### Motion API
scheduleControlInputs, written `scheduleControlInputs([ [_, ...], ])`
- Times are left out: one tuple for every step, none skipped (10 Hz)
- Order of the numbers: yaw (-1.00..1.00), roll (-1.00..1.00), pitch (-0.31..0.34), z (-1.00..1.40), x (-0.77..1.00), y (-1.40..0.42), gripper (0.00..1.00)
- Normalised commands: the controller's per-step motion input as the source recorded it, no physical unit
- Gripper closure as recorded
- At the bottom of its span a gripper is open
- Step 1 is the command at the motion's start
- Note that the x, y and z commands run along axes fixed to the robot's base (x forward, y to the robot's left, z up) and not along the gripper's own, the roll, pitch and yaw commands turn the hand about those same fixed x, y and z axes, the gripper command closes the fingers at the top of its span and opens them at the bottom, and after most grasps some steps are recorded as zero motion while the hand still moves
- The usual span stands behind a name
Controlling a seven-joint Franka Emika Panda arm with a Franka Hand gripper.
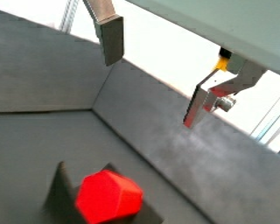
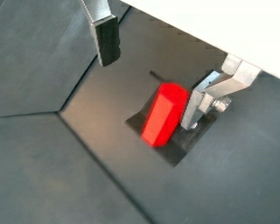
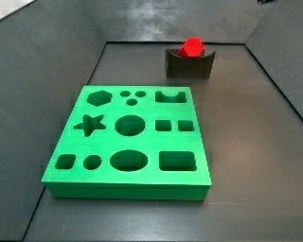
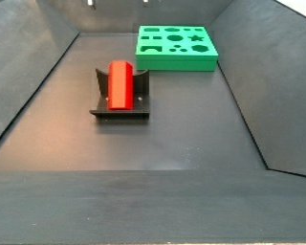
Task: Pick up the hexagon object. Move up. Place the hexagon object on the fixture. Regrasp the hexagon object. Move to above the board. Insert the hexagon object.
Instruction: Regrasp the hexagon object.
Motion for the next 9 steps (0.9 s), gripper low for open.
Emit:
scheduleControlInputs([
  [0.16,0.88,0.179,-0.02,0.12,-0.05,0.0],
  [0.18,0.65,0.16,-0.02,0.12,-0.05,0.0],
  [0.19,0.47,0.141,-0.03,0.12,-0.05,0.0],
  [0.2,0.36,0.129,-0.02,0.13,-0.05,0.0],
  [0.2,0.2,0.083,-0.01,0.11,-0.03,0.0],
  [0.16,0.2,0.057,-1.0,0.04,0.07,0.0],
  [0.16,0.19,0.037,-1.0,0.04,0.07,0.0],
  [0.15,0.19,0.017,-1.0,0.05,0.07,0.0],
  [0.13,0.16,-0.013,-1.0,0.06,0.05,0.0],
])
